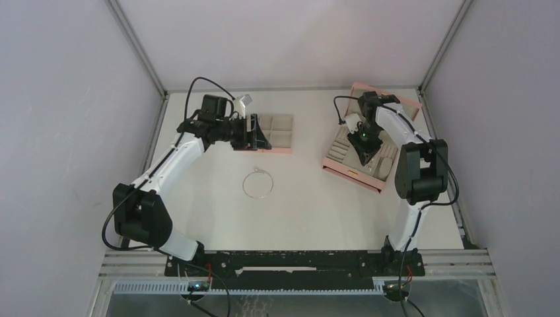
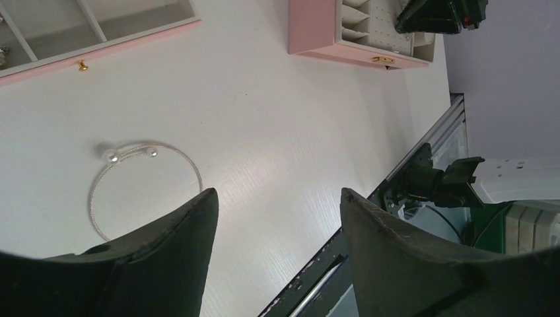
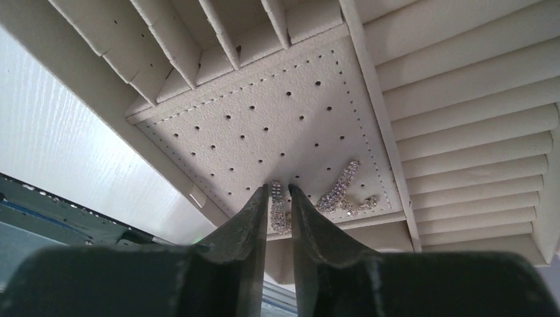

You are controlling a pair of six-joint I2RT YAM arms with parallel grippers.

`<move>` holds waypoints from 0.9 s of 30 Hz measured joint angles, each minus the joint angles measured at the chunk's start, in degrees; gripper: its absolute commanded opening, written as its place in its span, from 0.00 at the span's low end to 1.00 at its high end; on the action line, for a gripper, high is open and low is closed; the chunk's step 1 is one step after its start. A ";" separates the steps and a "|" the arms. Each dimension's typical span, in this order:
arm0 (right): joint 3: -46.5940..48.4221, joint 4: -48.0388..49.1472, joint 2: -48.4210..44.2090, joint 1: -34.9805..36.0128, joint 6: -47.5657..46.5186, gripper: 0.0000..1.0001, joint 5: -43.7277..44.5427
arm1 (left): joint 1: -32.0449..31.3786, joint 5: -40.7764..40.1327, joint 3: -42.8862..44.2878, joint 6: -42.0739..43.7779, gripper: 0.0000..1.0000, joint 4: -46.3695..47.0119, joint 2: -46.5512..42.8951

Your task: Organize the mixed jewelry

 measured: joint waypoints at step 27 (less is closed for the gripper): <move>-7.43 18.62 -28.33 3.69 11.80 0.53 2.93 | -2.05 -14.97 -0.11 3.52 0.74 -3.82 0.00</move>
